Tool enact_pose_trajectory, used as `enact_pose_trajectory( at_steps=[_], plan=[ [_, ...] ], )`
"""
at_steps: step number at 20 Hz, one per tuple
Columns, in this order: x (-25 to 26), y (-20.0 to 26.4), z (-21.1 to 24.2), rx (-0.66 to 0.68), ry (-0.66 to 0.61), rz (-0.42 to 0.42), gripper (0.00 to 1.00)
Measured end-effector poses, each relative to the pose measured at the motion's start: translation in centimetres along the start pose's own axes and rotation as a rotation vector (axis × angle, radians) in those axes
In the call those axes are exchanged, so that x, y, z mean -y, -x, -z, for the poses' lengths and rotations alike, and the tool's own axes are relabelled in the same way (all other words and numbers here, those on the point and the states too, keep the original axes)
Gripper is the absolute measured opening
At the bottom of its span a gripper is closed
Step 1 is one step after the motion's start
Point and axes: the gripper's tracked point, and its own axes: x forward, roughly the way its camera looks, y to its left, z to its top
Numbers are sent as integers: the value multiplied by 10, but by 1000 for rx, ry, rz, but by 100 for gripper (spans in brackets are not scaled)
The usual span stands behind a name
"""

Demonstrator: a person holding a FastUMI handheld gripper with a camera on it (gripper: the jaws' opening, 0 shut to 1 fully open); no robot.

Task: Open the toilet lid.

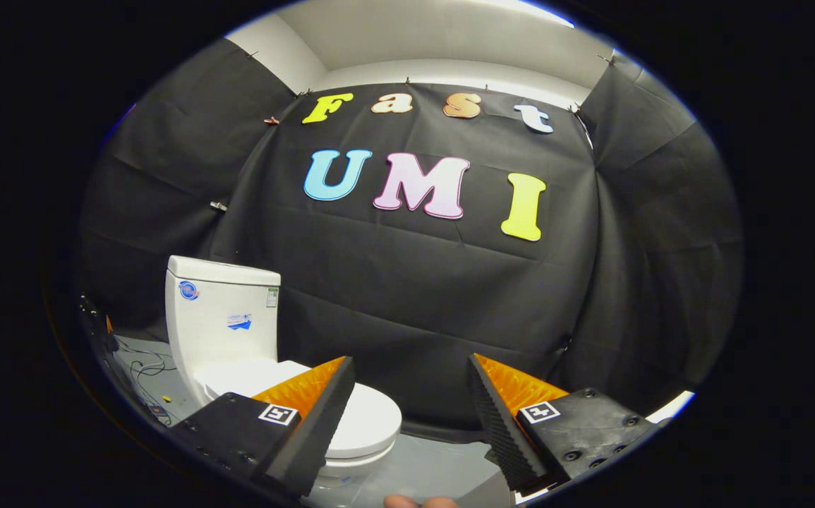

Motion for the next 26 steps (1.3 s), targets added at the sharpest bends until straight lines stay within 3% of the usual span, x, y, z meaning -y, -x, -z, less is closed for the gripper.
enact_pose_trajectory(
  at_steps=[14, 17, 20, 23, 26],
  plan=[
    [14, -17, 7, -38, -52, 69, 98],
    [5, -23, 23, -103, -60, 54, 98],
    [-20, -27, 53, -240, -162, -25, 98],
    [-20, -34, 86, -356, -271, -15, 99],
    [-34, -35, 134, -523, -473, -24, 99]
  ],
)
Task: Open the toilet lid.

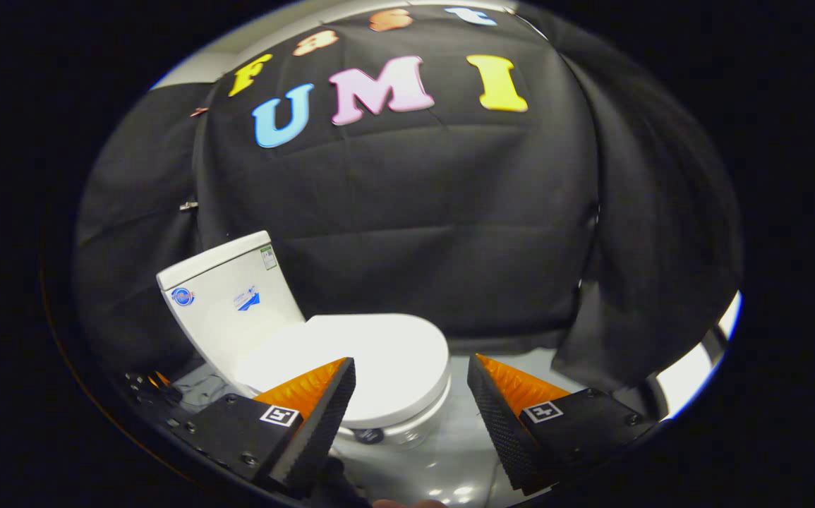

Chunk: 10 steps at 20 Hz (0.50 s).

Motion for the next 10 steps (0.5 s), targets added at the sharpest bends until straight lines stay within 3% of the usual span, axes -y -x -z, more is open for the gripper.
enact_pose_trajectory(
  at_steps=[2, 5, 10],
  plan=[
    [8, -18, 25, -85, -111, 0, 97],
    [25, -40, 62, -150, -178, 28, 98],
    [15, -56, 115, -299, -447, -53, 98]
  ],
)
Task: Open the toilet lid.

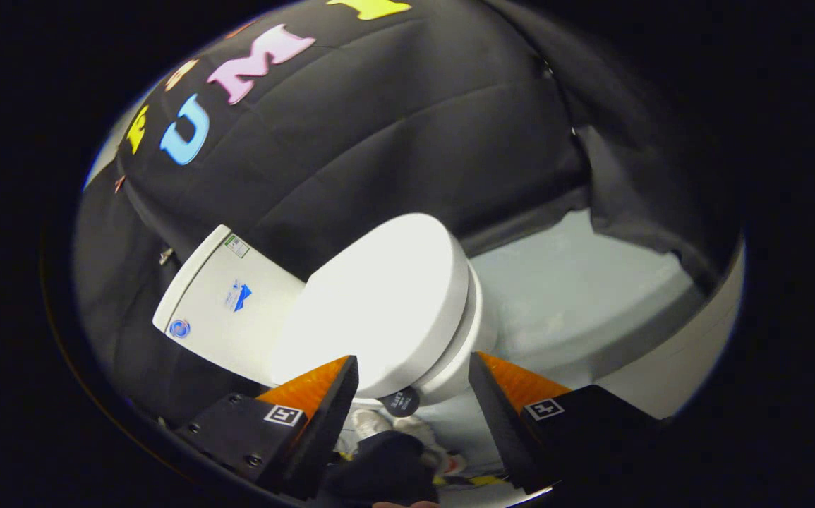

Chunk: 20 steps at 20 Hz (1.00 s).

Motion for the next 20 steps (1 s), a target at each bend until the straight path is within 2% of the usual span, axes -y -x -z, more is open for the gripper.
enact_pose_trajectory(
  at_steps=[1, 2, 6, 10, 12, 16, 18, 20],
  plan=[
    [6, -4, 11, -33, -25, 10, 98],
    [12, -8, 18, -40, 11, 15, 97],
    [-2, -12, 58, -191, -53, -50, 94],
    [-1, -35, 73, -224, -90, -65, 91],
    [-8, -42, 70, -241, -138, -83, 72],
    [2, -64, 86, -293, -48, -36, 46],
    [-2, -64, 86, -305, -43, -62, 33],
    [-4, -64, 86, -318, -38, -105, 33]
  ],
)
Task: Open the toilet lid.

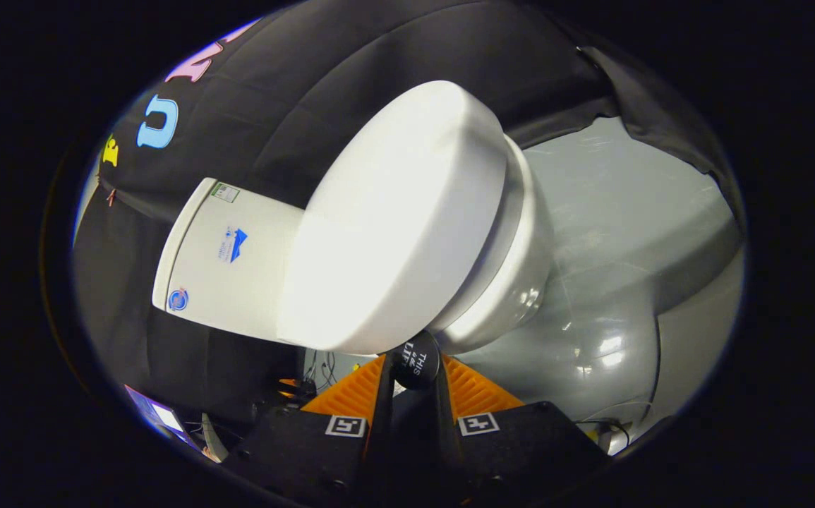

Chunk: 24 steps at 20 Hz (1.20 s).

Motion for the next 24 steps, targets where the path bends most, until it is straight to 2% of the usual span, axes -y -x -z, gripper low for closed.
enact_pose_trajectory(
  at_steps=[2, 4, 8, 13, 16, 24],
  plan=[
    [4, 6, 2, -16, 47, -4, 32],
    [0, 4, -1, -9, -40, -17, 8],
    [0, 5, -1, -5, -70, -48, 8],
    [-8, 9, -3, -11, -39, -43, 8],
    [-14, 16, -7, 4, 21, -47, 8],
    [-79, 51, -29, 73, 143, -95, 7]
  ],
)
